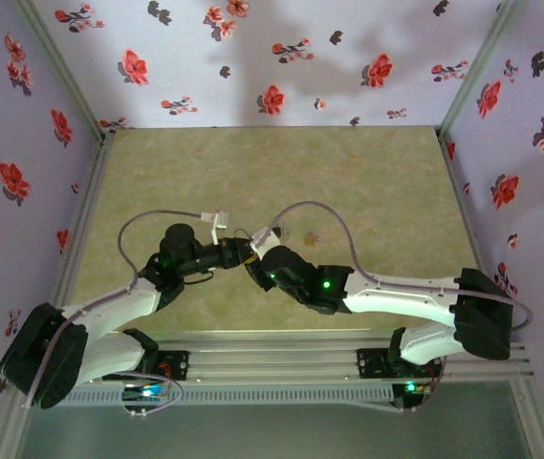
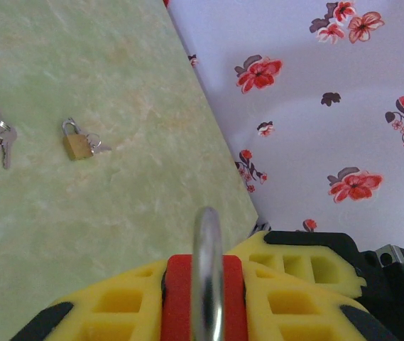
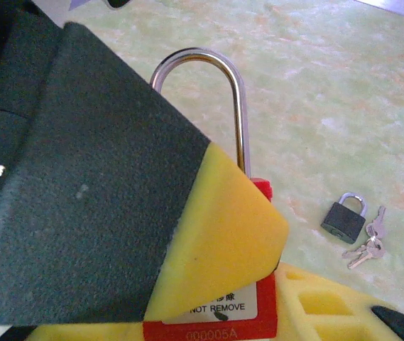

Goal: Lock with the key

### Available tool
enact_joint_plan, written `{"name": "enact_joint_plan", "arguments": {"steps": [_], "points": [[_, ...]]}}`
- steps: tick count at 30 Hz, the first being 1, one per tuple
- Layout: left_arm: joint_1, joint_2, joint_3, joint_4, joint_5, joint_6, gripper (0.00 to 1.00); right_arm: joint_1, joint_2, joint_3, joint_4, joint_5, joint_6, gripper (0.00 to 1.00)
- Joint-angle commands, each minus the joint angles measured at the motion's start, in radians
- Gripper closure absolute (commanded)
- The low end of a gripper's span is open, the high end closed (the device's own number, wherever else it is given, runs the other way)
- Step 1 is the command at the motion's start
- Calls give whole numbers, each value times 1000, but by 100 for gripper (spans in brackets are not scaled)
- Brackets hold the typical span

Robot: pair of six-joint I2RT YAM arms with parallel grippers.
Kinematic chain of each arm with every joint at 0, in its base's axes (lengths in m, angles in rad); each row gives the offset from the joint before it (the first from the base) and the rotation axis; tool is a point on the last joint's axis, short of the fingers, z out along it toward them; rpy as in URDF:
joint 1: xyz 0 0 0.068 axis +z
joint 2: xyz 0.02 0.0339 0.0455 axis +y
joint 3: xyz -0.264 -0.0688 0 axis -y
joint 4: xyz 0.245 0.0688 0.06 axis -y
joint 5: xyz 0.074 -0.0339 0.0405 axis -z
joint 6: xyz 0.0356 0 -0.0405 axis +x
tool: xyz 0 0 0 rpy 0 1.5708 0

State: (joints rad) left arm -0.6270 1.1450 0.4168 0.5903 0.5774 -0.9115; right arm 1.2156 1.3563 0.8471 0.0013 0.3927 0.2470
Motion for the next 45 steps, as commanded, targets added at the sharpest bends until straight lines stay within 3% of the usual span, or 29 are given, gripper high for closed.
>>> {"name": "enact_joint_plan", "arguments": {"steps": [1, 10, 16, 26, 38, 45], "points": [[6, -22, -6, 52, -17, -11, 100, 12, -12, 22, 31, -16, 44, 70], [11, -18, -9, 52, -27, -14, 100, 12, -23, 12, 26, -15, 47, 53], [16, -18, -12, 52, -31, -18, 100, 12, -22, 10, 26, -15, 44, 47], [32, -19, -20, 52, -39, -31, 100, 12, -39, -12, 27, -11, 40, 27], [67, -22, -41, 64, -58, -73, 100, 12, -200, -141, 48, 18, 105, 1], [81, -1, -63, 130, -59, -121, 100, 12, -270, -195, 46, 96, 246, 1]]}}
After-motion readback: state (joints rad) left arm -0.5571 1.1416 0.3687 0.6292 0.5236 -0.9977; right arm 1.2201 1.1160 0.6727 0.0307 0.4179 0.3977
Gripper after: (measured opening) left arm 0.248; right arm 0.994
